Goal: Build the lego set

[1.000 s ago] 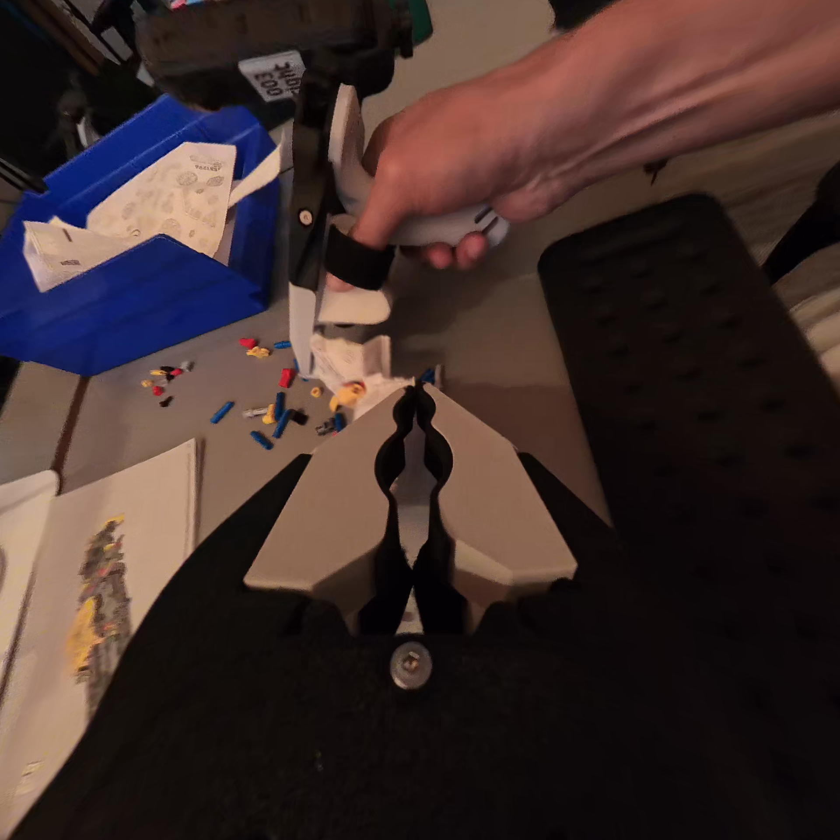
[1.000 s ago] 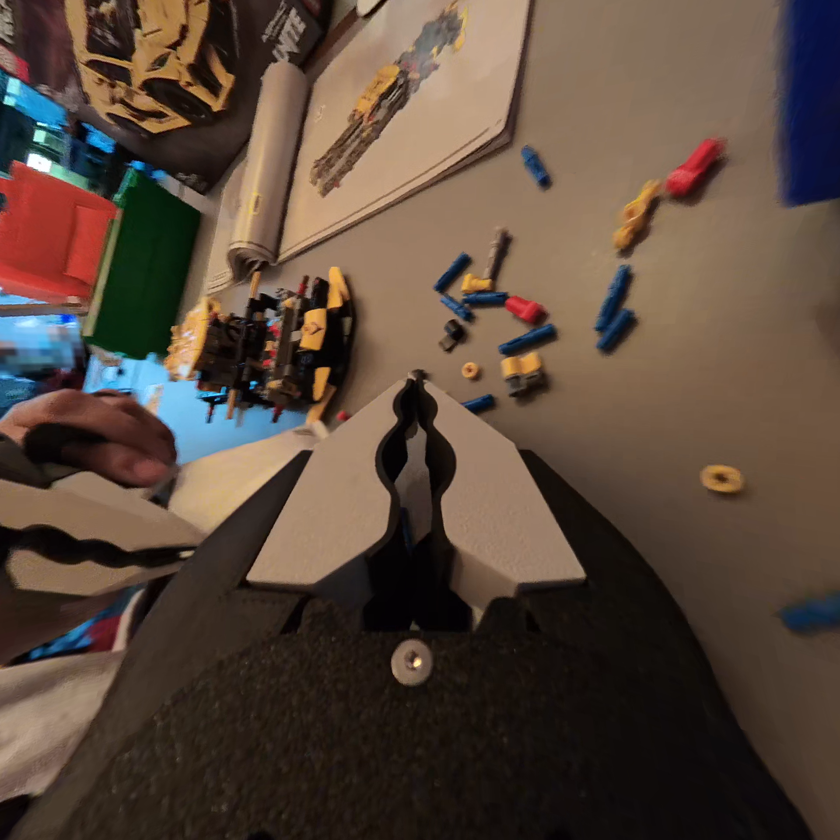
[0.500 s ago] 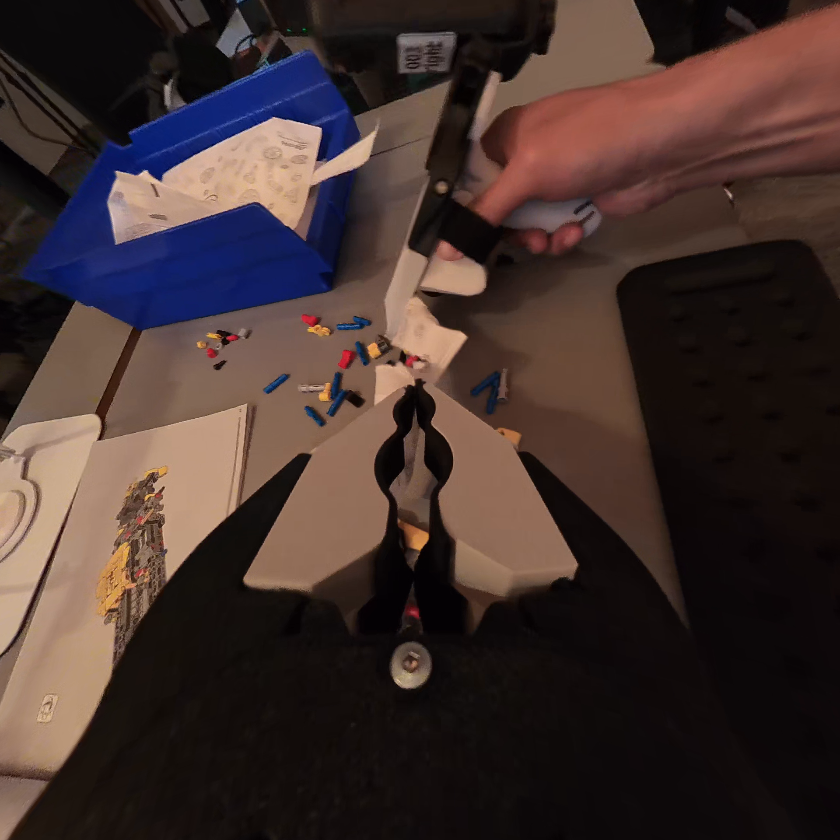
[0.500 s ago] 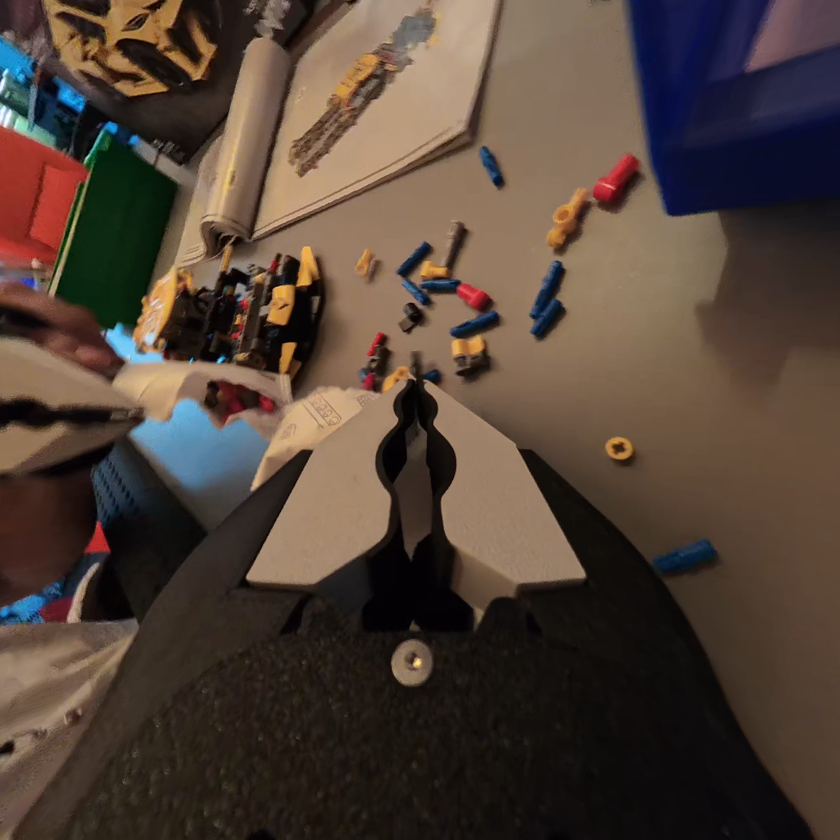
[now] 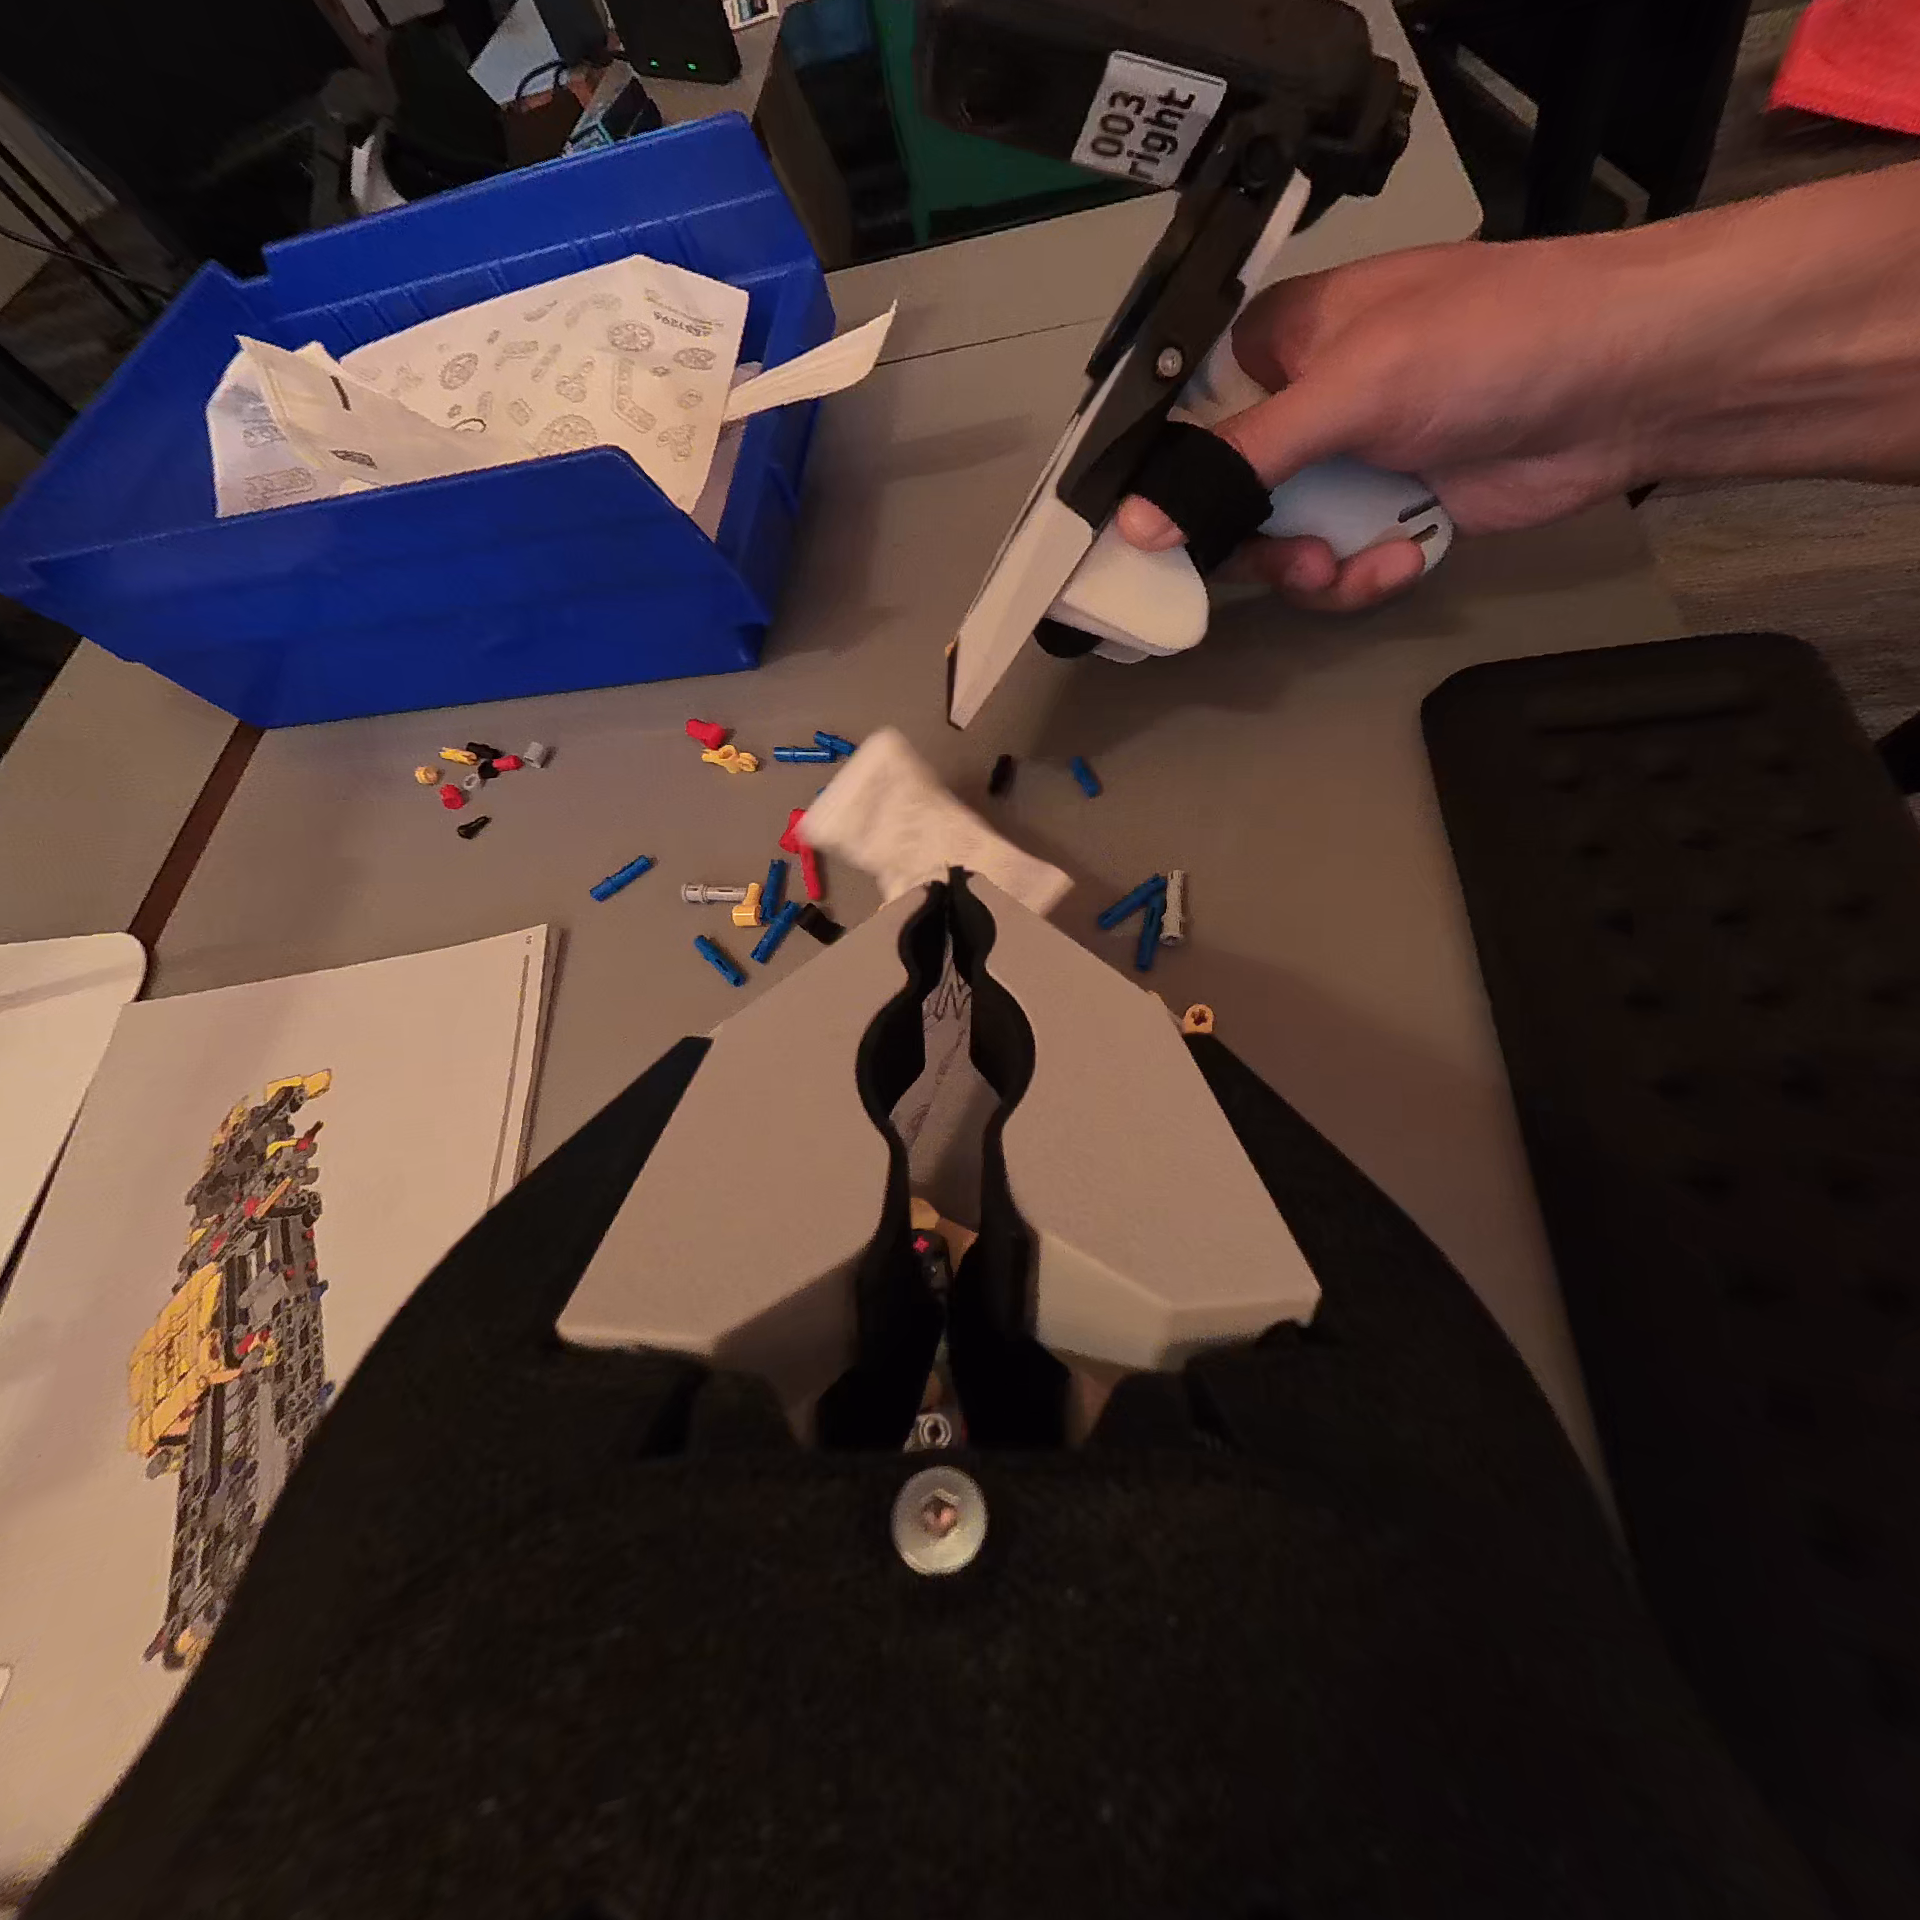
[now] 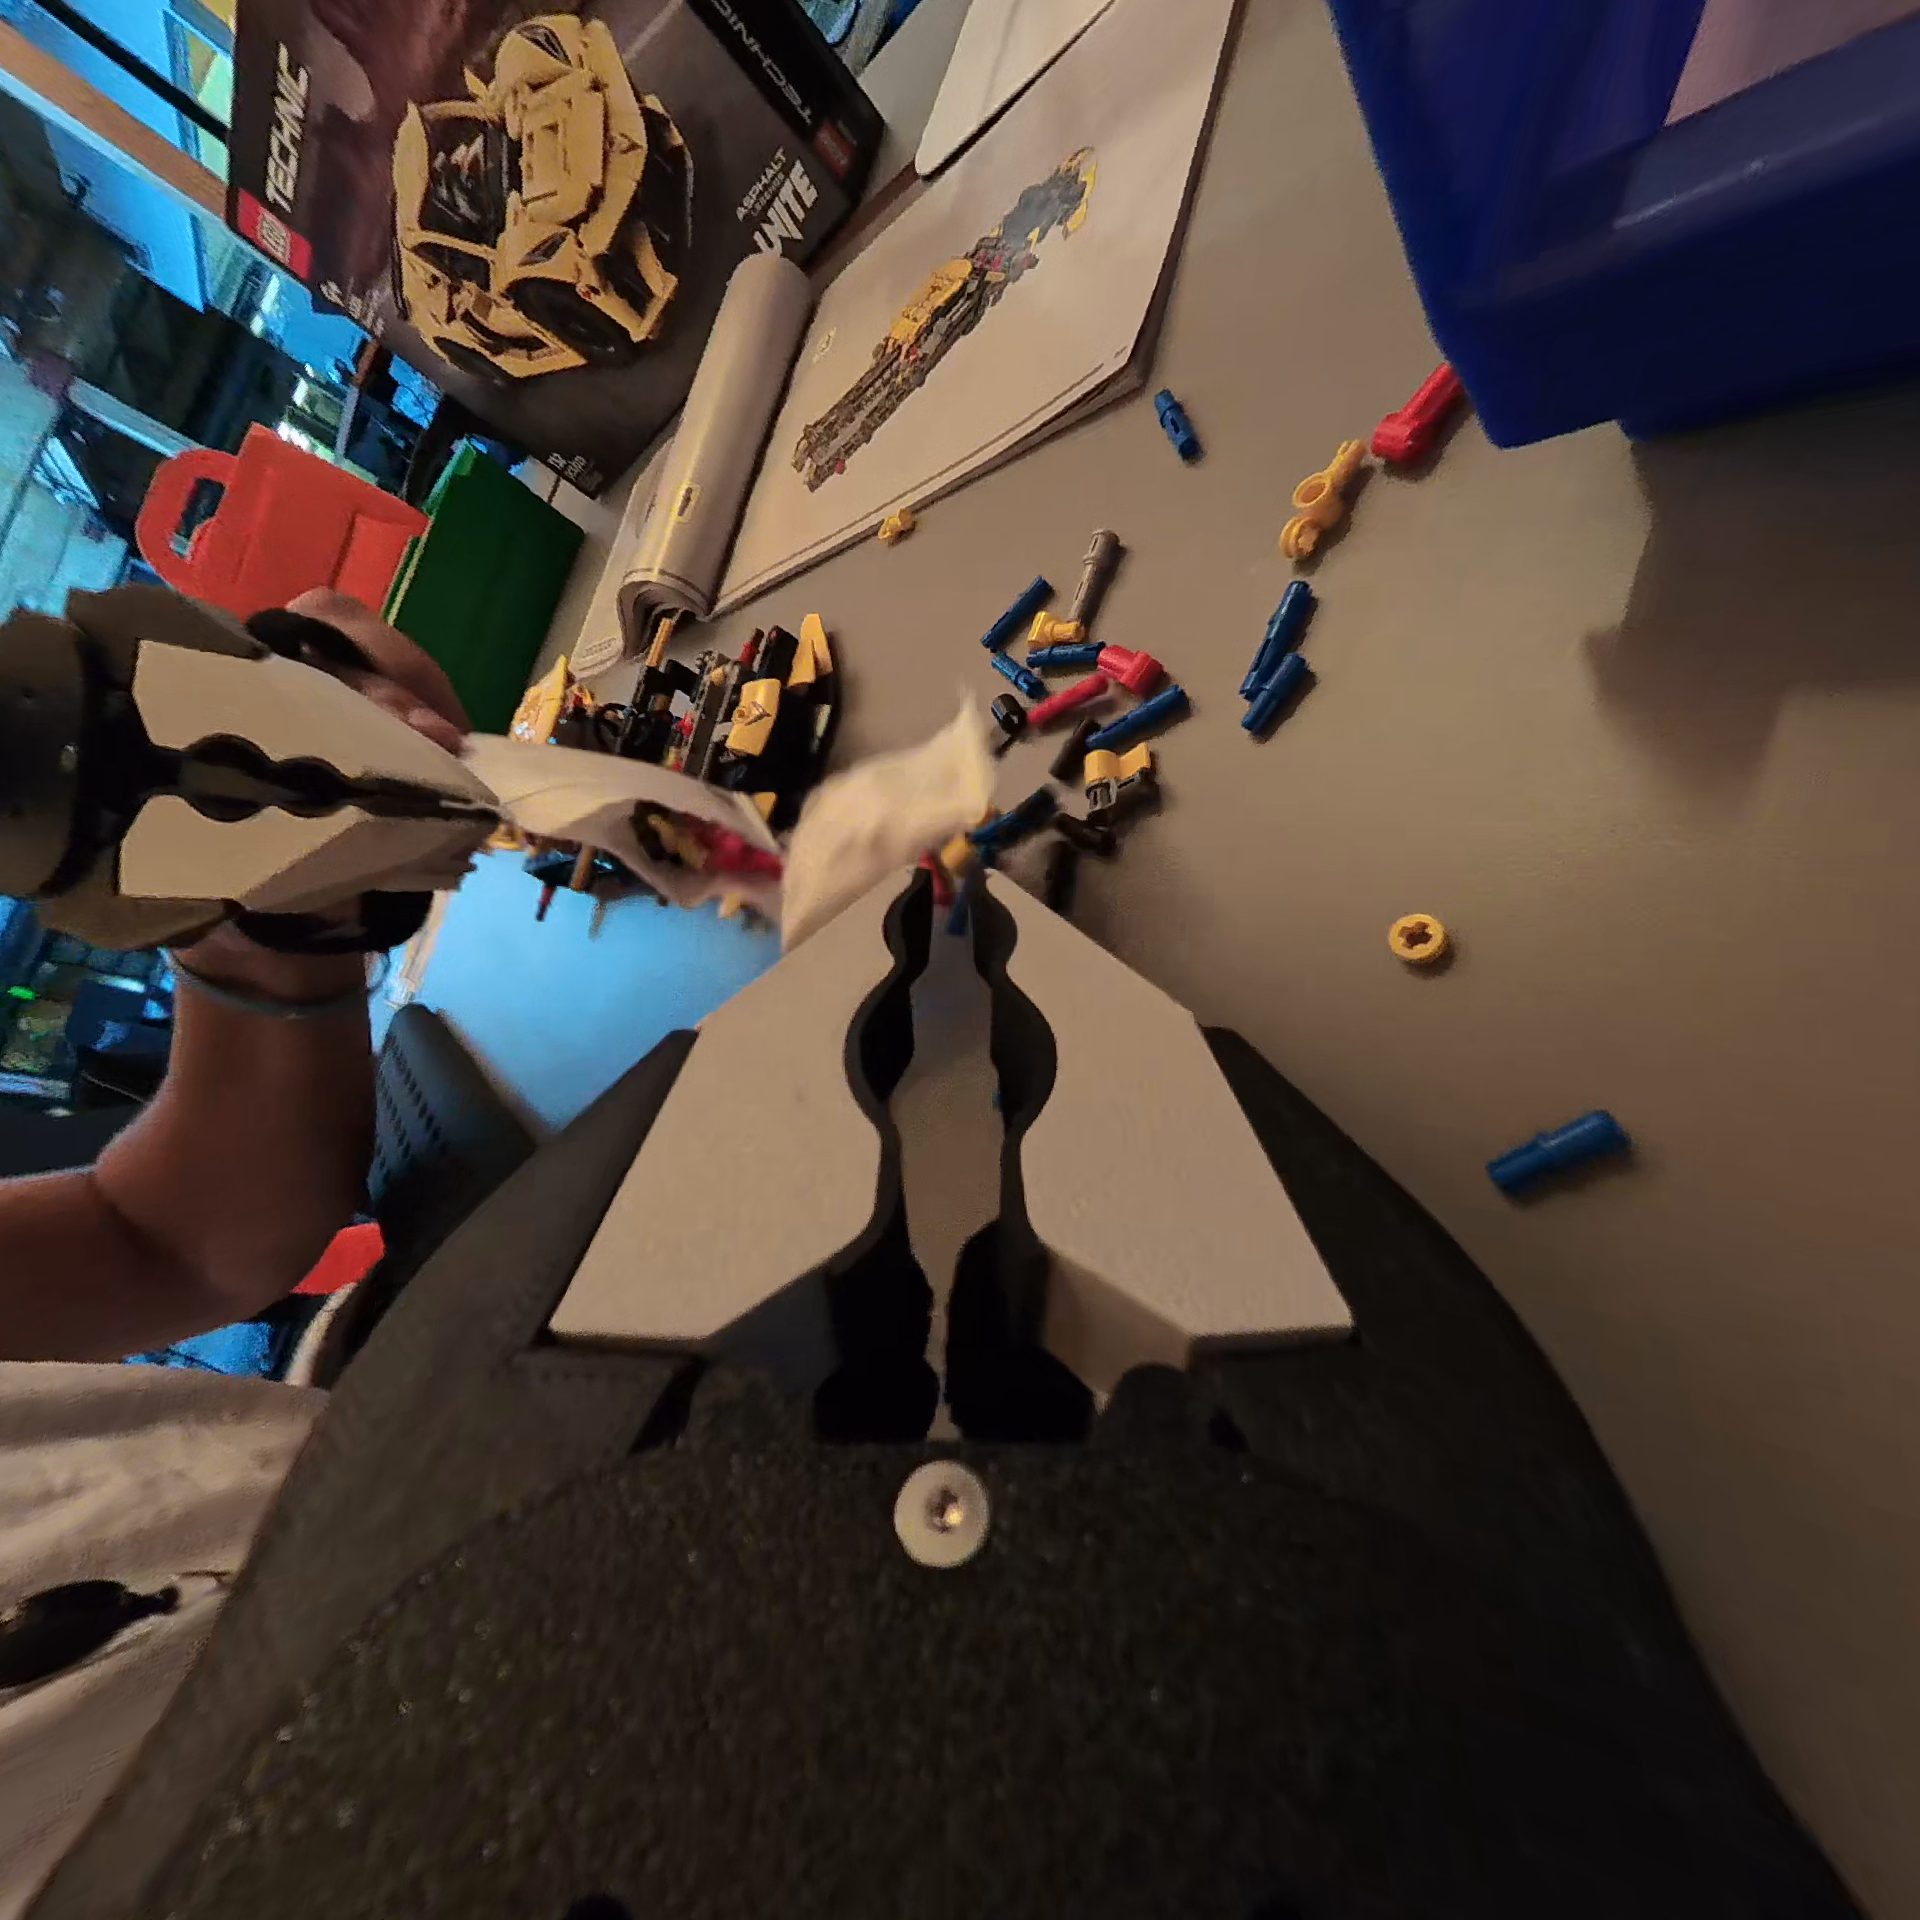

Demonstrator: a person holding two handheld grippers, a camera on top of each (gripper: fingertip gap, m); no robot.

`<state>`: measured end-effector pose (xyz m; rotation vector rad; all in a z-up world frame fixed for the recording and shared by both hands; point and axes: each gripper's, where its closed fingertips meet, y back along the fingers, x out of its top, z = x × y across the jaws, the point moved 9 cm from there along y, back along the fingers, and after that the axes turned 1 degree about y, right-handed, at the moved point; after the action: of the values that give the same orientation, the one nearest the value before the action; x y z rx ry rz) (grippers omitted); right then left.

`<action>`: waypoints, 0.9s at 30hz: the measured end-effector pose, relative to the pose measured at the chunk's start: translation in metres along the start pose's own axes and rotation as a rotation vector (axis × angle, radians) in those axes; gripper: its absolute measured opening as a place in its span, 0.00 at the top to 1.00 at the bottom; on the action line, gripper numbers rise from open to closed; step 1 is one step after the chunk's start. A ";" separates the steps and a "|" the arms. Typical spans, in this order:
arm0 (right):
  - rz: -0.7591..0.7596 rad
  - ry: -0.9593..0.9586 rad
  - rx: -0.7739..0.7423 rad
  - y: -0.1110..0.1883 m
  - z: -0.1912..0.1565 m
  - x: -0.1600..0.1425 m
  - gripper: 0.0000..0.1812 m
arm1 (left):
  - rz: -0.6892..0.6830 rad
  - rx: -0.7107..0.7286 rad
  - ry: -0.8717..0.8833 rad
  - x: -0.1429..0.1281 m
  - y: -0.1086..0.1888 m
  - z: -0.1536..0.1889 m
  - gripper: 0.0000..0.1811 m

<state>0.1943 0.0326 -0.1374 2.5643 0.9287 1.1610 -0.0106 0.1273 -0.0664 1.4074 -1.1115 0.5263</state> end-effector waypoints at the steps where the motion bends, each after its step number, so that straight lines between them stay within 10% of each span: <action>1: -0.010 0.030 -0.007 0.001 0.000 -0.001 0.97 | 0.002 -0.010 -0.002 0.000 -0.001 0.000 1.00; 7: -0.126 0.369 -0.037 0.001 -0.019 -0.009 0.84 | 0.016 -0.051 0.010 0.003 -0.003 -0.001 1.00; 11: -0.166 0.210 0.118 -0.002 -0.034 -0.019 0.78 | 0.024 -0.053 0.011 0.006 -0.003 0.000 1.00; 27: -0.137 0.127 -0.219 0.006 -0.046 0.012 1.00 | 0.111 -0.036 0.117 0.004 -0.019 0.028 1.00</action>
<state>0.1696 0.0314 -0.0960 2.2417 0.9307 1.3177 -0.0007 0.0970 -0.0780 1.2725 -1.1035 0.6566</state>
